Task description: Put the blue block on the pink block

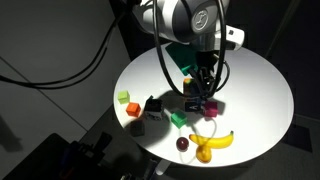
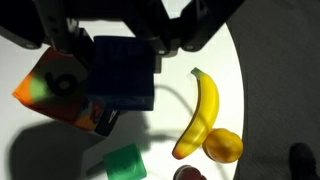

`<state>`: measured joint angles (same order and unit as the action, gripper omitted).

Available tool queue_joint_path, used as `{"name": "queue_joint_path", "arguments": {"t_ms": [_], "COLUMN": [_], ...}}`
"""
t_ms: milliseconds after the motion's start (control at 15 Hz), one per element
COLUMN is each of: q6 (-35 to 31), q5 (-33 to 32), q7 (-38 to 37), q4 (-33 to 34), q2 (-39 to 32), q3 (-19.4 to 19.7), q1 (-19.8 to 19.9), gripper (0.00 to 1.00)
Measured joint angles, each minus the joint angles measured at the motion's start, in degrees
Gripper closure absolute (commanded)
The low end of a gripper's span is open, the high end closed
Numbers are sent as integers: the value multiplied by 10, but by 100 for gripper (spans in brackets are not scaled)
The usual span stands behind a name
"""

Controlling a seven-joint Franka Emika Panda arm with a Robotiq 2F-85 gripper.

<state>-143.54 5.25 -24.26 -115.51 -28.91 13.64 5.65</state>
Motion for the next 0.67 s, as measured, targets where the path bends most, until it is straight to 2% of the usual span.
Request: {"name": "queue_joint_path", "arguments": {"t_ms": [600, 667], "q6": [23, 25], "q5": [15, 15], "q7": [3, 3], "q4": [1, 1], "q2": [0, 0], "q3": [-2, -2], "q1": [28, 30], "gripper": [69, 44]}}
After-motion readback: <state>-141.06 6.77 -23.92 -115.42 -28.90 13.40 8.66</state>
